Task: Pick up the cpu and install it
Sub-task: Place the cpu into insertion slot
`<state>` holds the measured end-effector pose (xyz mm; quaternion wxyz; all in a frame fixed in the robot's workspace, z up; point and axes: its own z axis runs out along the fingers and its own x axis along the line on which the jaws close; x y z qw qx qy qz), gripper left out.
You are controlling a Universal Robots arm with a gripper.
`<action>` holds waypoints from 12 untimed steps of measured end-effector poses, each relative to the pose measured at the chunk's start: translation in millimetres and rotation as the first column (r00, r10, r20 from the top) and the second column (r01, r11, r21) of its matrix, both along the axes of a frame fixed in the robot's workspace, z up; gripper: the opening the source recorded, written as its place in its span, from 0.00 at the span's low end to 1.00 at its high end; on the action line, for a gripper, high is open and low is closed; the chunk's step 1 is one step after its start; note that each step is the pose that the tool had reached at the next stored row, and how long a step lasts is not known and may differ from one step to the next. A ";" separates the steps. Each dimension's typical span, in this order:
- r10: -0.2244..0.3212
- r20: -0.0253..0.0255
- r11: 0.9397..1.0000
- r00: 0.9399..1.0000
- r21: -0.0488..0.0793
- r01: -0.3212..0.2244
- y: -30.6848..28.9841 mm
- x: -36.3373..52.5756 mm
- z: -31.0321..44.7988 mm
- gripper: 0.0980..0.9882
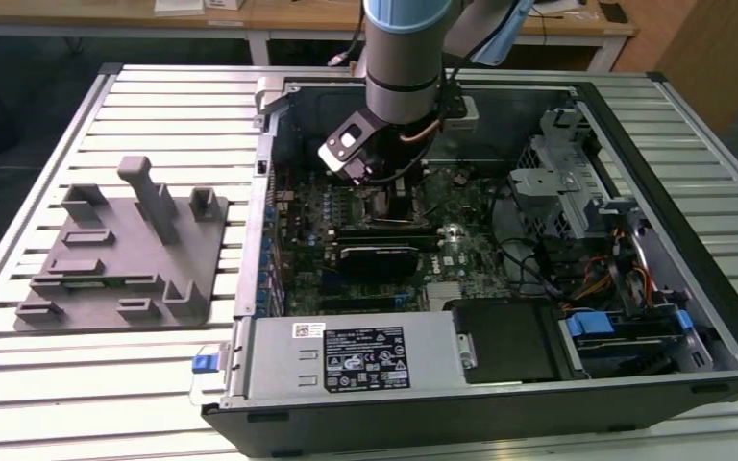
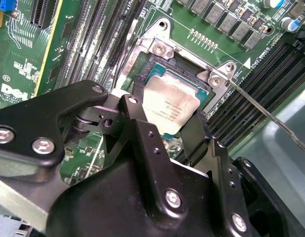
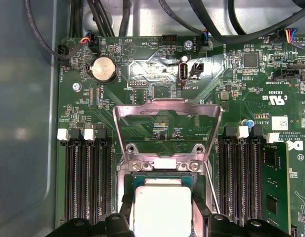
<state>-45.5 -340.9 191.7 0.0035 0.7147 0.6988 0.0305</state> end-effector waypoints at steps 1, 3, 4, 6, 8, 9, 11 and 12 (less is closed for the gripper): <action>0.000 0.000 1.000 1.000 -0.001 0.000 0.0 0.0 -0.2 0.50; 0.000 0.000 1.000 1.000 -0.003 0.000 0.0 -0.1 -0.4 0.50; 0.000 0.000 1.000 1.000 -0.004 0.000 0.0 -0.2 -0.5 0.50; 0.000 0.000 1.000 1.000 -0.004 0.000 0.0 -0.2 -0.5 0.50; 0.000 0.000 1.000 1.000 -0.004 0.000 0.0 -0.2 -0.5 0.50; 0.000 0.000 1.000 1.000 -0.004 0.000 0.0 -0.2 -0.5 0.50; 0.000 0.000 1.000 1.000 -0.004 0.000 0.0 -0.2 -0.5 0.50; 0.000 0.000 1.000 1.000 -0.004 0.000 0.0 -0.2 -0.5 0.50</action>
